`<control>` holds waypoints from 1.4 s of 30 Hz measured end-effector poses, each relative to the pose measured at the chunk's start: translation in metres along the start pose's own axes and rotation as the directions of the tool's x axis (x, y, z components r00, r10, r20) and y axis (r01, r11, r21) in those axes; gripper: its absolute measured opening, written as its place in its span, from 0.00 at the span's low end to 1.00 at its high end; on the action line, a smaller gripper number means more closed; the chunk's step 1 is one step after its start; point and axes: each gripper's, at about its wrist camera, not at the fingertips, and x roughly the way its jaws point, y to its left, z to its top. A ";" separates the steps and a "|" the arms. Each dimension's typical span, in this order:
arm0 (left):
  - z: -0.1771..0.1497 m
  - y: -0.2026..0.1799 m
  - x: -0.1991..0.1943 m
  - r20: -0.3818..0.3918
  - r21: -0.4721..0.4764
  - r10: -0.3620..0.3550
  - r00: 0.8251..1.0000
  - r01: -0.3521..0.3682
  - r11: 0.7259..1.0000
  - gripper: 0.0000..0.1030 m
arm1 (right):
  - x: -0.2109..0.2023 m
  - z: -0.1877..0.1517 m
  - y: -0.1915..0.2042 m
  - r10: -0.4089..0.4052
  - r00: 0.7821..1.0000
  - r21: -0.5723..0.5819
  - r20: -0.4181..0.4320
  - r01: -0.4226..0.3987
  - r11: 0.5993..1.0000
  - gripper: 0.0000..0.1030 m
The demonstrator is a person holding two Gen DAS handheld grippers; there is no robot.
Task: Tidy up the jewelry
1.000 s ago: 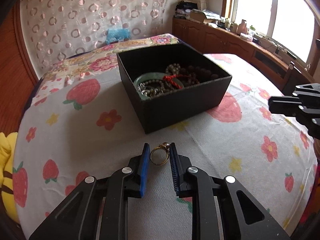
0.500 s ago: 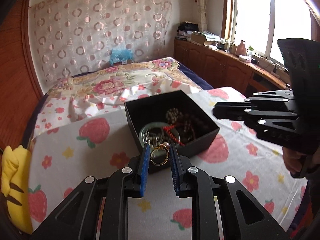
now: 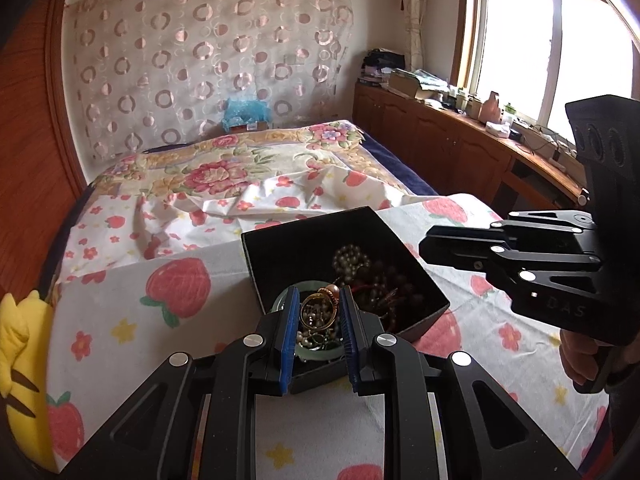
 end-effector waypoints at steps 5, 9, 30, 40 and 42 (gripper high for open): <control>0.001 -0.002 0.003 -0.001 -0.003 0.012 1.000 -0.012 1.000 0.21 | -0.010 -0.004 -0.002 -0.019 1.000 0.008 0.017 0.019 1.000 0.19; -0.002 -0.003 -0.002 0.011 -0.014 0.029 1.000 -0.029 0.999 0.49 | -0.025 -0.012 0.000 -0.063 0.997 0.026 0.047 0.062 0.998 0.19; -0.042 -0.013 -0.093 0.126 -0.098 0.216 0.968 -0.204 0.974 0.92 | -0.124 -0.061 0.032 -0.268 0.933 0.134 0.242 0.241 0.961 0.90; -0.059 -0.015 -0.118 0.145 -0.110 0.270 0.952 -0.256 0.960 0.92 | -0.128 -0.081 0.040 -0.326 0.915 0.160 0.240 0.294 0.942 0.97; -0.060 -0.016 -0.119 0.148 -0.110 0.268 0.952 -0.253 0.961 0.92 | -0.127 -0.084 0.039 -0.328 0.913 0.165 0.241 0.294 0.941 0.97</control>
